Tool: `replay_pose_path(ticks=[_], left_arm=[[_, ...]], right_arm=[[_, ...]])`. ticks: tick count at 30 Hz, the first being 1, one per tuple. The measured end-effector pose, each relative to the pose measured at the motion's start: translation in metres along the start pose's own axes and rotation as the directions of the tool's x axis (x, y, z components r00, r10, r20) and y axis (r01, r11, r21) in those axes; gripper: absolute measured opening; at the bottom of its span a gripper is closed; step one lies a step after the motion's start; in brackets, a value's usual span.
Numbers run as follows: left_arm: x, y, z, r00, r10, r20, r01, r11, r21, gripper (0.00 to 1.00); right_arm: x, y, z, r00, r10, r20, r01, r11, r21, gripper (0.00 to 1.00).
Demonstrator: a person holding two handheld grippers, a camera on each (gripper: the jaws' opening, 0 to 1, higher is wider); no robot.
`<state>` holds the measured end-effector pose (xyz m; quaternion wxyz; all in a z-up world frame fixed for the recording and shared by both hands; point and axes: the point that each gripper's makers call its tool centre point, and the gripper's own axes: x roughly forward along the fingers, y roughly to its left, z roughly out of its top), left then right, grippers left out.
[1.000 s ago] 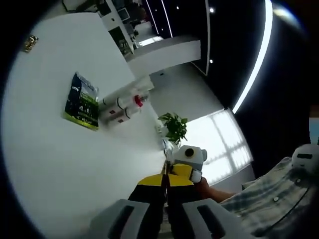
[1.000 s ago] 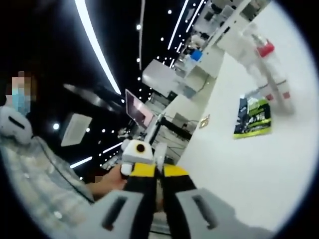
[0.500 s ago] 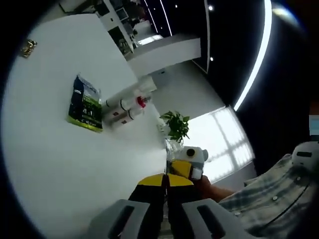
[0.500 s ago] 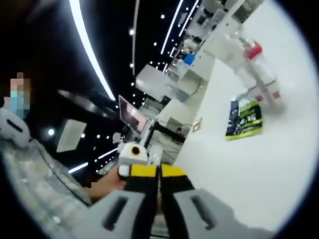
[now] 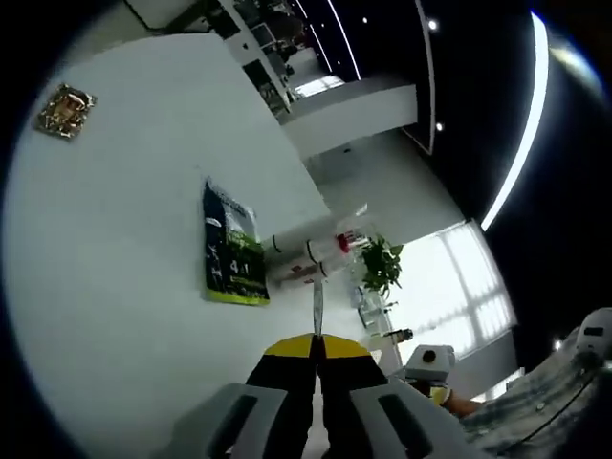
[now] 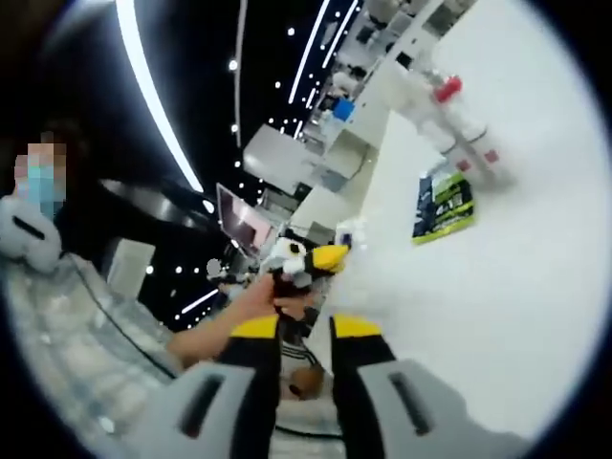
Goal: Arrange the skincare products in the storage area until every visible bottle or jar stands upright without overlapping.
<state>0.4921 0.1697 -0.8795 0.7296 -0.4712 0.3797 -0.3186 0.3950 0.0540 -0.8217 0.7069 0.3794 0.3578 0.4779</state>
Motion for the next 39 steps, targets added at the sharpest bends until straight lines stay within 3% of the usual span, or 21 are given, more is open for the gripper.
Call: replay_pose_path(ticks=[8,14,18,24,29,31,33,38,39], left_arm=[[0.021,0.047,0.048,0.99,0.143,0.012,-0.143,0.99,-0.011,0.0],[0.034,0.08,0.093,0.98,0.199,-0.003,-0.199,0.98,0.02,0.0],[0.038,0.096,0.108,0.967,0.253,0.007,-0.253,0.967,0.001,0.0],[0.047,0.114,0.113,0.959,0.282,-0.008,-0.282,0.959,0.001,0.01],[0.047,0.125,0.118,0.933,0.358,-0.036,-0.357,0.934,0.034,0.02],[0.048,0.129,0.116,0.921,0.383,-0.074,-0.376,0.922,0.095,0.03],[0.051,0.127,0.12,0.922,0.379,-0.083,-0.371,0.924,0.096,0.03],[0.05,0.13,0.12,0.879,0.454,-0.149,-0.419,0.882,0.214,0.04],[0.051,0.129,0.12,0.876,0.456,-0.154,-0.42,0.88,0.221,0.04]], right_arm=[[-0.021,-0.015,0.008,0.996,-0.079,0.042,0.078,0.996,0.038,0.17],[-0.025,-0.021,0.012,0.992,-0.111,0.061,0.108,0.993,0.05,0.17],[-0.024,-0.023,0.013,0.991,-0.117,0.064,0.113,0.991,0.068,0.17],[-0.02,-0.031,0.013,0.991,-0.127,0.047,0.122,0.988,0.092,0.18],[-0.018,-0.033,0.019,0.992,-0.124,0.036,0.12,0.988,0.095,0.18],[-0.017,-0.037,0.021,0.991,-0.127,0.032,0.123,0.987,0.104,0.18],[-0.016,-0.04,0.021,0.991,-0.128,0.024,0.125,0.986,0.108,0.18],[-0.009,-0.041,0.022,0.993,-0.117,0.0,0.117,0.987,0.112,0.18],[-0.008,-0.041,0.022,0.993,-0.115,-0.005,0.115,0.987,0.11,0.18]])
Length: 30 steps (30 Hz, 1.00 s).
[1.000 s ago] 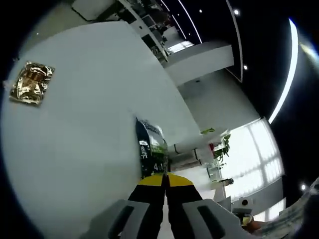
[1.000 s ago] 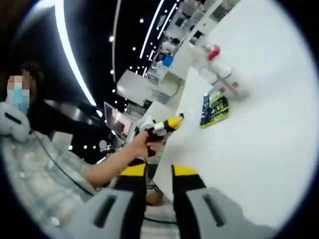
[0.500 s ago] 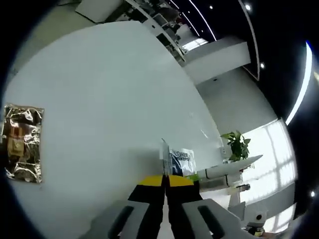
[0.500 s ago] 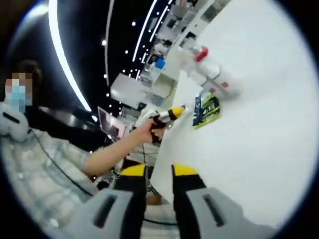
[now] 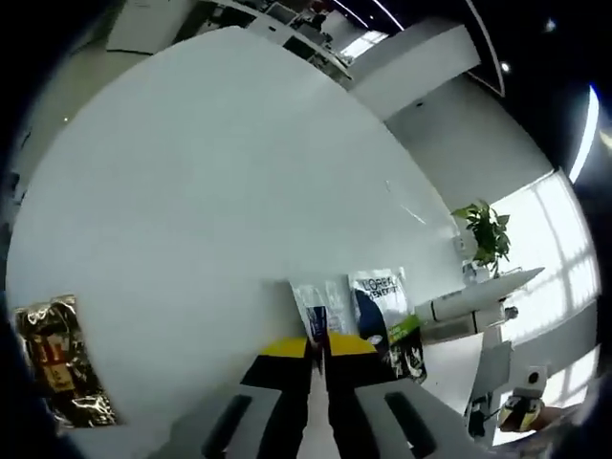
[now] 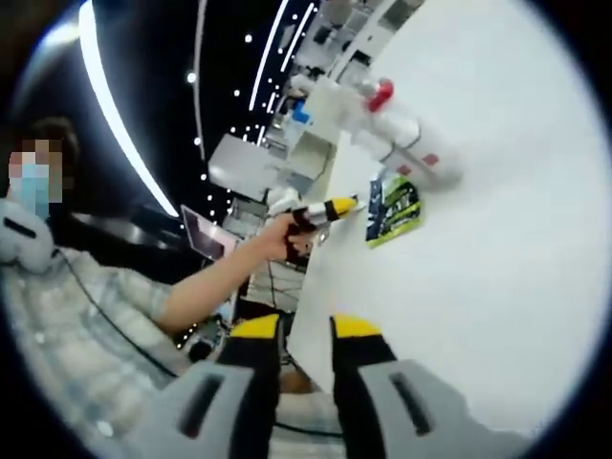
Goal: Arrange the skincare products in the storage area until every visible bottle or jar stands upright without overlapping.
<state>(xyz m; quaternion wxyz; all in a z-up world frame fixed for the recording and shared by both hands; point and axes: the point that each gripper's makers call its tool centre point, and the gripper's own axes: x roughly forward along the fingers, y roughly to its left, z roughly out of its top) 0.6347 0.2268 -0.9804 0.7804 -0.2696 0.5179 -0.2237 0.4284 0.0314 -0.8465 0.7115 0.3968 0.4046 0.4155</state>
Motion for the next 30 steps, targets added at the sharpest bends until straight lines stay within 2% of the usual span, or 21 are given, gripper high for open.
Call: replay_pose_path(ticks=[4,11,17,20,30], left_arm=[[0.0,0.0,0.0,0.999,0.023,-0.023,-0.023,1.0,0.017,0.05],[-0.004,-0.004,-0.006,0.998,0.059,-0.03,-0.06,0.998,-0.026,0.06],[-0.009,-0.009,-0.009,0.997,0.079,-0.019,-0.08,0.995,-0.055,0.06],[-0.012,-0.013,-0.01,0.996,0.084,-0.013,-0.084,0.996,-0.036,0.09],[-0.02,-0.008,-0.011,0.994,0.106,0.03,-0.104,0.992,-0.065,0.12]], right_arm=[[0.002,-0.002,0.002,1.0,-0.002,-0.015,0.002,1.0,-0.006,0.19],[0.003,-0.001,0.006,1.0,0.007,-0.005,-0.007,1.0,-0.007,0.19],[0.006,0.0,0.006,1.0,0.021,0.0,-0.021,1.0,-0.009,0.18],[0.006,0.003,0.003,1.0,0.026,0.005,-0.026,1.0,-0.014,0.18],[-0.011,0.004,-0.002,0.999,0.019,0.037,-0.019,1.0,-0.01,0.18]])
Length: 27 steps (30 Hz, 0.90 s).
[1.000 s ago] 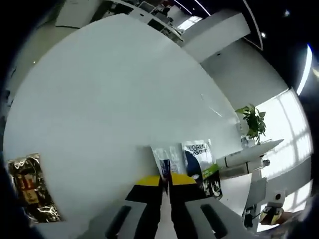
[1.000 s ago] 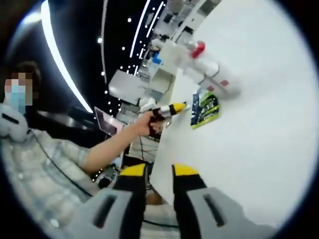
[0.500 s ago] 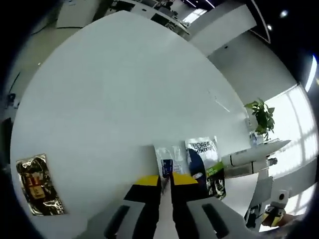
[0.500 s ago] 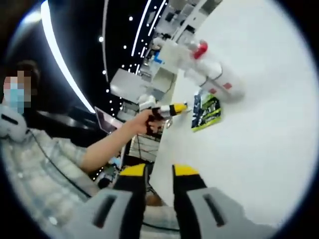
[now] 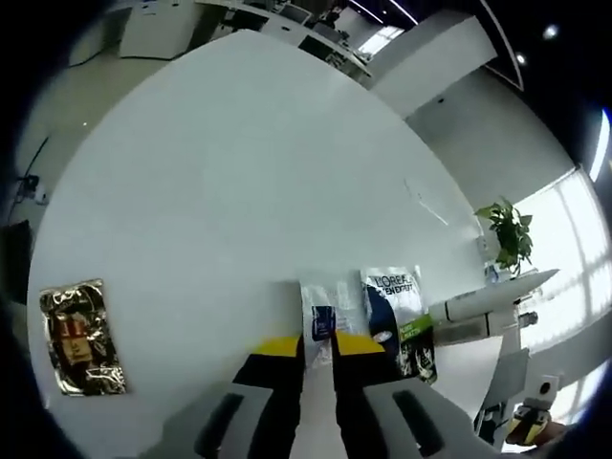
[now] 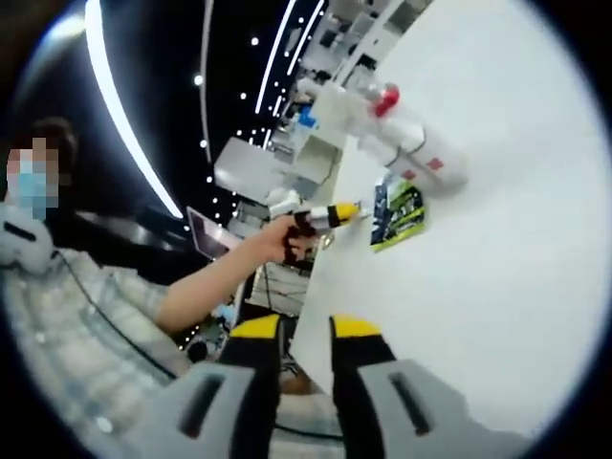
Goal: Arrange the skincare products in the storage area until every visible bottle or jar stands upright without overlapping.
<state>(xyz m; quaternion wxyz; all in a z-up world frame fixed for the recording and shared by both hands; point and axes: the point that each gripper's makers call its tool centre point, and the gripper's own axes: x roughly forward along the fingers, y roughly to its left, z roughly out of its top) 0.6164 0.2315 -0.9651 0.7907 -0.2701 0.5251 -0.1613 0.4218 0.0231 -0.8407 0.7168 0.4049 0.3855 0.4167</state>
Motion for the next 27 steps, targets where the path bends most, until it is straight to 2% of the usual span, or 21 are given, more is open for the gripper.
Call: replay_pose_path(ticks=[4,7,9,11,13,16,18,19,20,22,23,24,26,27], left_arm=[[-0.003,-0.004,0.003,0.999,-0.022,0.045,0.023,0.999,-0.027,0.22],[-0.006,-0.001,0.009,0.996,-0.001,0.087,0.004,0.999,-0.043,0.29],[-0.009,0.001,0.009,0.996,0.016,0.092,-0.012,0.999,-0.041,0.34],[-0.012,0.003,0.007,0.996,0.036,0.086,-0.034,0.999,-0.027,0.39],[-0.013,0.006,0.01,0.993,0.043,0.109,-0.049,0.997,0.057,0.47],[-0.023,0.012,0.016,0.983,0.065,0.175,-0.085,0.99,0.113,0.52],[-0.038,0.026,0.024,0.955,0.134,0.264,-0.17,0.979,0.116,0.56],[-0.048,0.034,0.028,0.933,0.172,0.316,-0.22,0.968,0.123,0.59],[-0.054,0.042,0.029,0.92,0.206,0.334,-0.258,0.959,0.117,0.61],[-0.072,0.07,0.032,0.865,0.33,0.377,-0.394,0.913,0.104,0.67],[-0.081,0.088,0.032,0.825,0.4,0.399,-0.46,0.885,0.064,0.7],[-0.086,0.098,0.032,0.805,0.433,0.406,-0.486,0.873,0.033,0.73],[-0.091,0.119,0.028,0.782,0.471,0.408,-0.498,0.866,-0.047,0.75],[-0.09,0.126,0.028,0.778,0.476,0.411,-0.496,0.866,-0.064,0.75]], right_arm=[[-0.003,0.003,-0.004,1.0,-0.001,0.009,0.001,1.0,0.0,0.18],[-0.005,0.006,-0.004,1.0,0.002,0.014,-0.002,1.0,-0.007,0.18],[-0.007,0.008,-0.004,1.0,0.004,0.018,-0.004,1.0,-0.01,0.18],[-0.008,0.008,-0.006,1.0,0.002,0.019,-0.002,1.0,-0.015,0.18],[-0.01,0.008,-0.008,1.0,0.0,0.018,0.001,1.0,-0.017,0.18],[-0.011,0.009,-0.012,1.0,0.002,0.018,-0.002,1.0,-0.017,0.18],[-0.011,0.007,-0.018,1.0,0.003,0.011,-0.003,1.0,-0.006,0.18],[-0.011,0.007,-0.02,1.0,0.004,0.007,-0.004,1.0,-0.005,0.18],[-0.011,0.005,-0.024,1.0,-0.002,-0.006,0.002,1.0,-0.003,0.18],[-0.013,0.005,-0.027,1.0,-0.018,-0.001,0.018,1.0,-0.012,0.18],[-0.013,0.006,-0.029,1.0,-0.015,-0.001,0.015,1.0,-0.011,0.18],[-0.013,0.007,-0.03,1.0,-0.012,-0.006,0.012,1.0,-0.007,0.18],[-0.014,0.009,-0.034,1.0,-0.015,-0.026,0.015,1.0,-0.013,0.18],[-0.015,0.009,-0.035,0.999,-0.017,-0.031,0.017,1.0,-0.015,0.18]])
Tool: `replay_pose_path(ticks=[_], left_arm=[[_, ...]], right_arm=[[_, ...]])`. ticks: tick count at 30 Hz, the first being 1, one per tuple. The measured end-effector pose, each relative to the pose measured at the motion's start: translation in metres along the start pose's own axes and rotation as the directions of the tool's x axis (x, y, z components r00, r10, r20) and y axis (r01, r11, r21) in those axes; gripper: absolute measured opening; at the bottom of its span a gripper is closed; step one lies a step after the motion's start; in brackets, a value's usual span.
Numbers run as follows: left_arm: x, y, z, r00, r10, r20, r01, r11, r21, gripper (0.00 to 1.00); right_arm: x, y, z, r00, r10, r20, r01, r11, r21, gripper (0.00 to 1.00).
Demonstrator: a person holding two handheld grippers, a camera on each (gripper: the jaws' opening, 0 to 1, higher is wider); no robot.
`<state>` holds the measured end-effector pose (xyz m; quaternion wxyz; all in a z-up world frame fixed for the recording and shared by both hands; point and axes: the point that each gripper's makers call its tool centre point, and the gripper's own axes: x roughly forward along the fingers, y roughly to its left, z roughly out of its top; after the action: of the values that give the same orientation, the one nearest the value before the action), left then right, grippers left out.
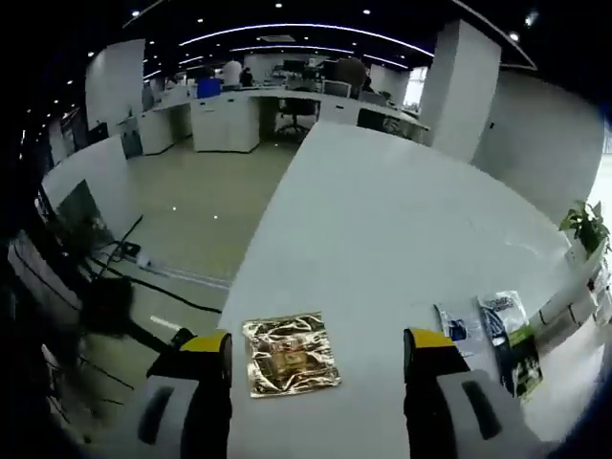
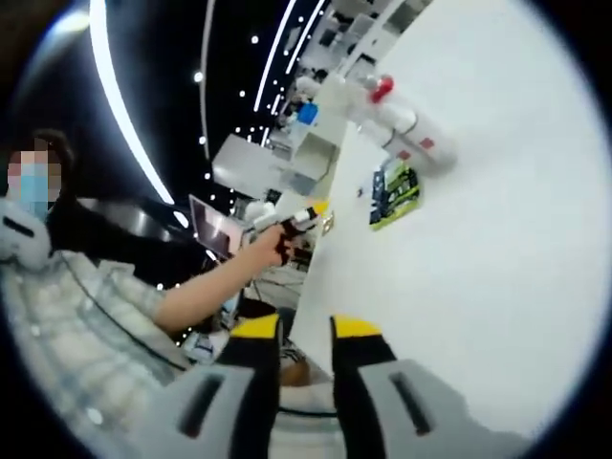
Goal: Arrange the skincare products in the storage area until every visible bottle or jar stands upright without overlapping.
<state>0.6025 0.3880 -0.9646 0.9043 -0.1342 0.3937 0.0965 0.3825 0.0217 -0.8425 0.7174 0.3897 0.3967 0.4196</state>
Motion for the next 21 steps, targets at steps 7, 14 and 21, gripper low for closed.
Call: replay_pose_path(ticks=[7,14,21], left_arm=[[0.017,0.003,-0.011,1.0,0.002,-0.021,-0.001,0.999,0.046,0.73],[0.0,-0.006,-0.017,0.999,0.017,0.036,-0.023,0.987,0.159,0.59],[0.002,-0.009,-0.018,1.0,-0.014,0.013,0.012,0.987,0.161,0.4]], right_arm=[[-0.009,0.001,0.002,1.0,-0.021,-0.013,0.021,1.0,-0.013,0.18],[-0.008,0.0,-0.003,1.0,-0.029,-0.001,0.029,0.999,-0.016,0.17],[-0.011,0.005,0.0,1.0,-0.02,-0.008,0.02,0.999,-0.045,0.16]])
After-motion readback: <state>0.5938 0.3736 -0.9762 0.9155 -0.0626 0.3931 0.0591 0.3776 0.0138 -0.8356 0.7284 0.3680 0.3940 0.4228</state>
